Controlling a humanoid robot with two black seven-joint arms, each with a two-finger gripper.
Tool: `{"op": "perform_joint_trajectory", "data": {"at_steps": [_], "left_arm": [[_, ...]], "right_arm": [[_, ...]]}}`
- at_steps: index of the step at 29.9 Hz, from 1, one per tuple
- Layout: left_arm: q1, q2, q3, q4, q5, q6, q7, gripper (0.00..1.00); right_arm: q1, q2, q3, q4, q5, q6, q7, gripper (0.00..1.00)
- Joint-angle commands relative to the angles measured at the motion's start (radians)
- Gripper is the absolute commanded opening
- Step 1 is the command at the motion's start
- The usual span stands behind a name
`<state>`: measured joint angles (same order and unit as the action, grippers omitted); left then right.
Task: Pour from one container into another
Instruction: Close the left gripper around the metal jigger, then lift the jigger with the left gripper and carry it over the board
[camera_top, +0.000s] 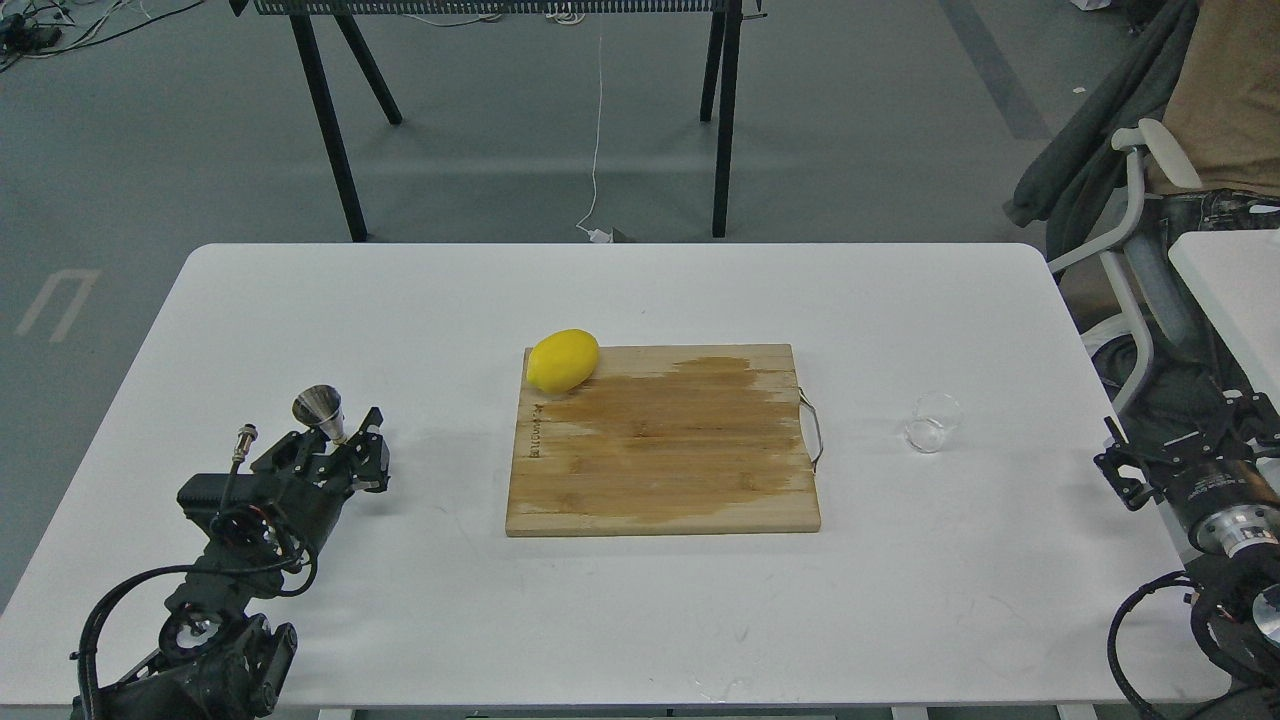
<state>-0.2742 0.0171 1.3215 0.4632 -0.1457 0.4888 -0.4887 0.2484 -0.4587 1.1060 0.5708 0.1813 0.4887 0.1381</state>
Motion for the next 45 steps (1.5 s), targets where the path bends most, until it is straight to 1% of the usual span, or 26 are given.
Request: {"op": "perform_joint_trajectory", "data": {"at_steps": [1,4,9,17,20,22,24,27,29,33,35,39,42,45], "left_arm": [[0.0,0.0,-0.001,0.002,0.0,0.0,0.0,0.12],[-0.002,0.0,-0.001,0.002,0.0,0.0,0.0,0.05],[-0.014,0.006,-0.028,0.015,-0.002,0.0,0.0,0.05],[-0.226,0.046,-0.074,0.023,-0.003,-0.001,0.0,0.05],[-0.293,0.029,-0.073,0.054,-0.003,-0.044,0.0,0.05],[-0.327,-0.009,-0.068,0.096,-0.003,-0.079,0.0,0.05],[-0.355,-0.017,-0.068,0.15,-0.003,-0.148,0.0,0.05],[-0.388,-0.017,-0.068,0.242,-0.003,-0.289,0.0,0.05],[-0.414,-0.017,-0.067,0.274,-0.003,-0.347,0.0,0.05],[-0.445,-0.017,-0.03,0.281,-0.002,-0.354,0.0,0.05],[-0.445,-0.017,0.01,0.282,-0.005,-0.351,0.0,0.05],[-0.441,-0.017,0.047,0.281,-0.011,-0.332,0.0,0.05],[-0.433,-0.017,0.081,0.281,-0.018,-0.332,0.0,0.05],[-0.43,-0.017,0.085,0.27,-0.035,-0.351,0.0,0.05]], "right_arm": [[0.0,0.0,0.0,0.0,0.0,0.0,0.0,1.0],[0.0,0.0,0.0,0.0,0.0,0.0,0.0,1.0],[0.0,0.002,-0.002,0.0,0.0,0.0,0.0,1.0],[0.0,0.002,0.0,0.0,0.0,0.0,0.0,1.0],[0.0,0.002,-0.002,0.0,0.0,0.0,0.0,1.0],[0.0,0.002,-0.002,0.0,0.0,0.0,0.0,1.0],[0.0,0.002,-0.002,-0.002,0.0,0.0,-0.002,1.0],[0.002,0.002,-0.002,-0.011,0.0,0.0,-0.002,1.0],[0.0,0.002,-0.002,-0.012,0.0,0.0,0.0,1.0],[0.0,0.002,-0.002,-0.012,0.0,0.0,0.0,1.0],[0.002,0.002,-0.002,-0.012,0.0,0.0,0.0,1.0],[0.0,0.003,-0.002,-0.012,0.0,0.0,0.0,1.0],[0.002,0.005,-0.002,-0.012,0.0,0.0,0.0,1.0],[0.003,0.005,-0.002,-0.012,-0.002,0.0,0.0,1.0]]}}
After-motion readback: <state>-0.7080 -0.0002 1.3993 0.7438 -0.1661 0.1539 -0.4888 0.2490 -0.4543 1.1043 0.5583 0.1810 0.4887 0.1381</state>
